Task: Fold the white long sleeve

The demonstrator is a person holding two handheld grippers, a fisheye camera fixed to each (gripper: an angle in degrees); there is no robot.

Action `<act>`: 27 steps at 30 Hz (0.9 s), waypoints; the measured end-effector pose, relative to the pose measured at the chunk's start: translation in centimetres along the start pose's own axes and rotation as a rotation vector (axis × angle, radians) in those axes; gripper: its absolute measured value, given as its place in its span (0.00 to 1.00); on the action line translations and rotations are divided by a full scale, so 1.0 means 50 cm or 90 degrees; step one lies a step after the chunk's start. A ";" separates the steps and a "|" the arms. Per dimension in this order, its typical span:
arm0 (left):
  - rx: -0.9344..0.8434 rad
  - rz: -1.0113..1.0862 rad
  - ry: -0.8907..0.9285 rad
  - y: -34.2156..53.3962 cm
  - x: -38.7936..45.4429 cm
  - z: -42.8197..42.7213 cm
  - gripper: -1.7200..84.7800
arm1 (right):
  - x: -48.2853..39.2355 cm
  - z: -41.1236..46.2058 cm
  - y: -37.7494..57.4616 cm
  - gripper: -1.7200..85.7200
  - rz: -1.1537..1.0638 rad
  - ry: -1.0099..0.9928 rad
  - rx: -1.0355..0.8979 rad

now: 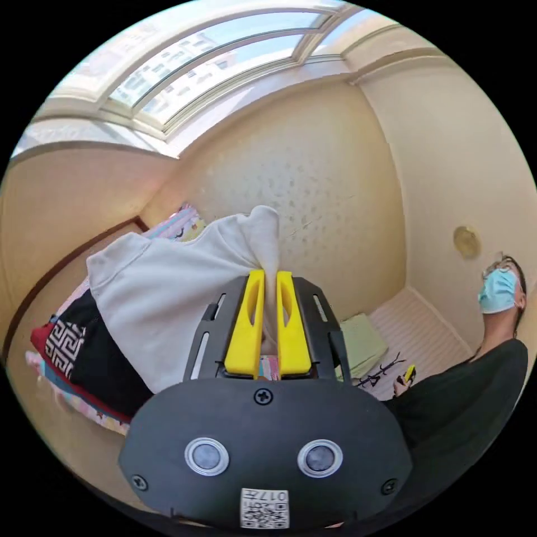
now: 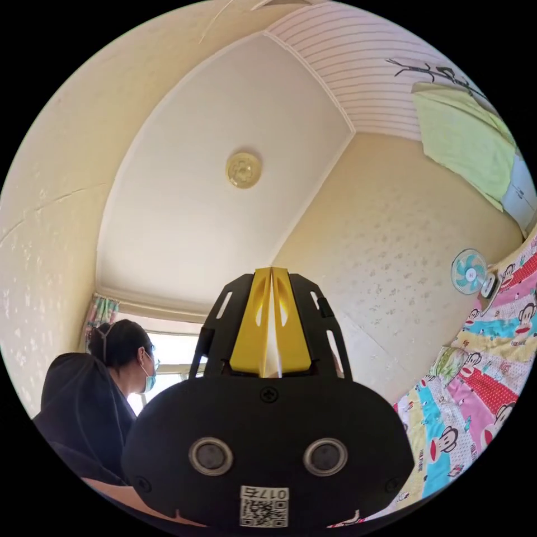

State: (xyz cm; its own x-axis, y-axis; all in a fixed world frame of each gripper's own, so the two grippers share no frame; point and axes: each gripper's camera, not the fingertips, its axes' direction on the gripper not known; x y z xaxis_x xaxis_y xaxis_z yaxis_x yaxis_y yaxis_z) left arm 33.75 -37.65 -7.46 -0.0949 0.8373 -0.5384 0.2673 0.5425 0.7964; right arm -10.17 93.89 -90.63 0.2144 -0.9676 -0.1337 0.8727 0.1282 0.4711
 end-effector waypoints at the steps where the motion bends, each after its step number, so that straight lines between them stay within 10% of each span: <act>1: 0.006 0.027 0.040 -0.004 0.017 -0.007 0.06 | 0.025 0.024 0.015 0.03 0.019 -0.035 -0.008; 8: -0.076 0.335 0.526 0.120 0.218 0.067 0.06 | 0.151 0.155 0.143 0.03 0.133 -0.167 -0.178; 15: 0.163 0.278 1.142 0.238 0.249 0.185 0.06 | 0.209 0.239 0.252 0.12 0.164 -0.213 -0.558; 27: -0.269 0.125 1.380 0.530 0.638 0.501 0.05 | 0.294 0.293 0.401 0.20 0.028 -0.206 -0.693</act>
State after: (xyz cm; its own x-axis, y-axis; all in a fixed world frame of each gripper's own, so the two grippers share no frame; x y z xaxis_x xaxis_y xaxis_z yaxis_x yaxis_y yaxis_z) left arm 61.82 1.73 -10.43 -0.7839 -0.5236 0.3338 0.2702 0.1964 0.9426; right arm 4.06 79.07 -70.36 0.2688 -0.9482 0.1694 0.8185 0.1321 -0.5592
